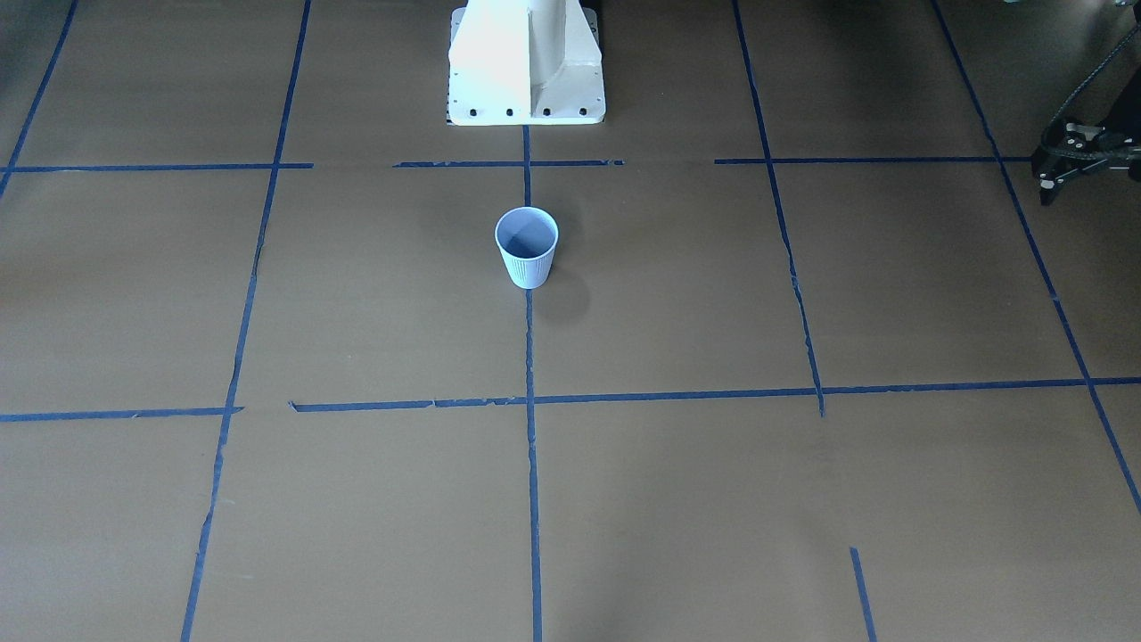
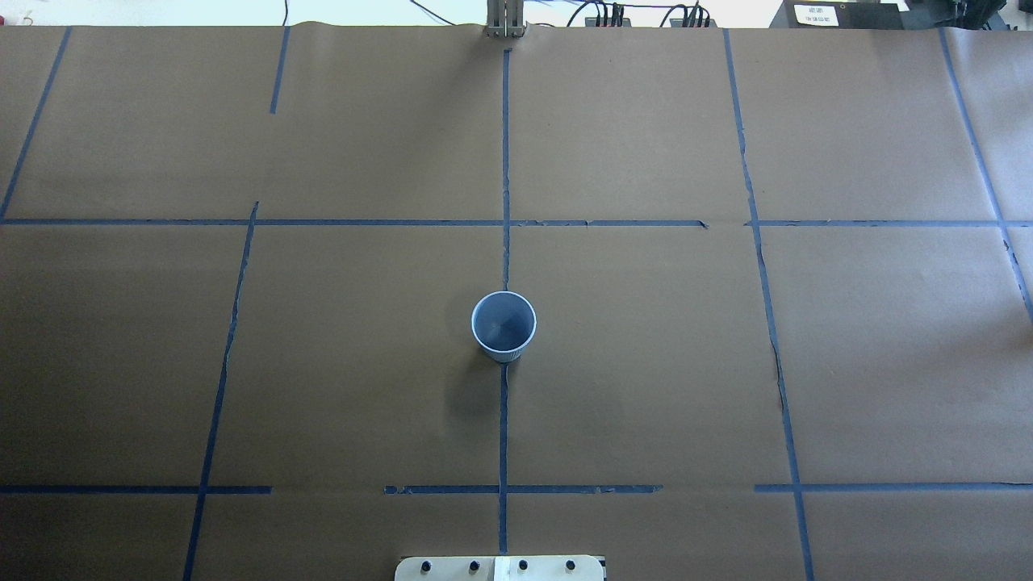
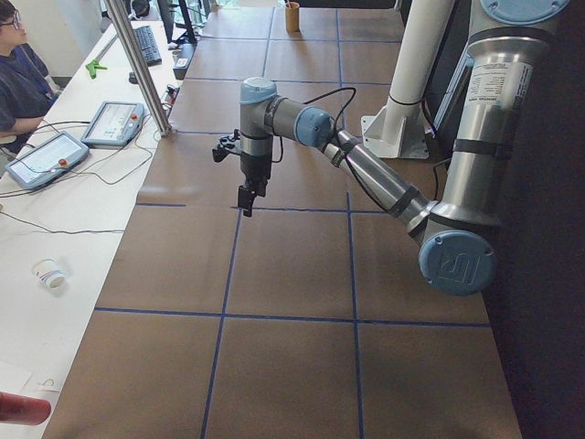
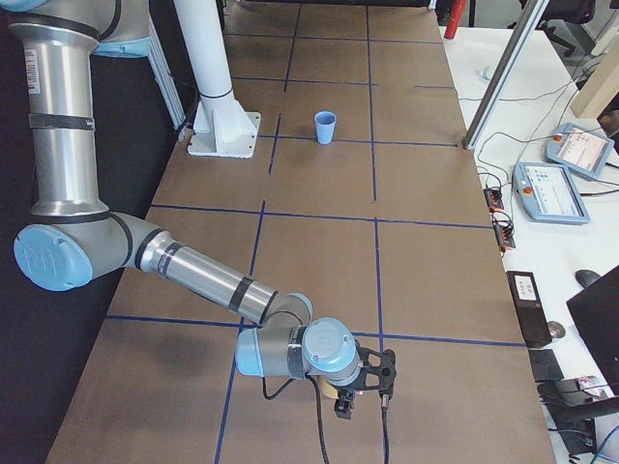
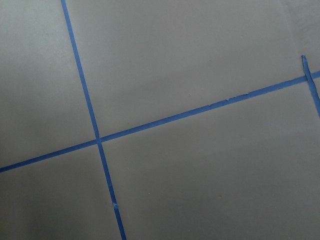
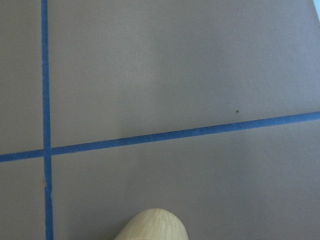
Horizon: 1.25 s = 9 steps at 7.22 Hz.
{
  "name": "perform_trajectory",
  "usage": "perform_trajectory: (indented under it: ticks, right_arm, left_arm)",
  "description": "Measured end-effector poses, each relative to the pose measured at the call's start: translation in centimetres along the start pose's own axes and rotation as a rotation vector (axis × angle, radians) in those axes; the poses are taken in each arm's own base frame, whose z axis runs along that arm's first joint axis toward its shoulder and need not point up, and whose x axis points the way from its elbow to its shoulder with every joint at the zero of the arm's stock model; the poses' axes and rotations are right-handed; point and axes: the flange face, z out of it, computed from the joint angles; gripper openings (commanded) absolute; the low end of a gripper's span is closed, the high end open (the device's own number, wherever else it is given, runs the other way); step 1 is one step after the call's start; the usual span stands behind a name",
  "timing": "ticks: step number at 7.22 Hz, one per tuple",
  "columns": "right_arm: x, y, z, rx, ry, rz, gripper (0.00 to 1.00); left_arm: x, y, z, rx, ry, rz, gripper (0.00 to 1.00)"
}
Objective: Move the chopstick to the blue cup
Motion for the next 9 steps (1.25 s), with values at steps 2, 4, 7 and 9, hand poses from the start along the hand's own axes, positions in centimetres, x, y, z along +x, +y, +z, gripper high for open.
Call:
perform_trajectory:
  ticks: [2, 4, 7, 9]
  right_arm:
    - [-0.2, -1.6, 0.5, -0.006, 0.001, -0.003, 0.23]
    - [-0.4, -1.8, 0.4, -0.004, -0.003, -0.006, 0.02]
    - [-1.4, -2.3, -0.6, 0.016, -0.017, -0.03, 0.0]
    - [-1.5, -2.4, -3.1, 0.059, -0.042, -0.027, 0.0]
  left_arm:
    - [-0.1, 0.0, 0.1, -0.002, 0.0, -0.002, 1.0]
    - [-0.1, 0.0, 0.2, -0.004, -0.001, -0.004, 1.0]
    - [-0.1, 0.0, 0.1, -0.002, -0.001, -0.01, 1.0]
    - [0.0, 0.1, -0.1, 0.002, 0.0, -0.013, 1.0]
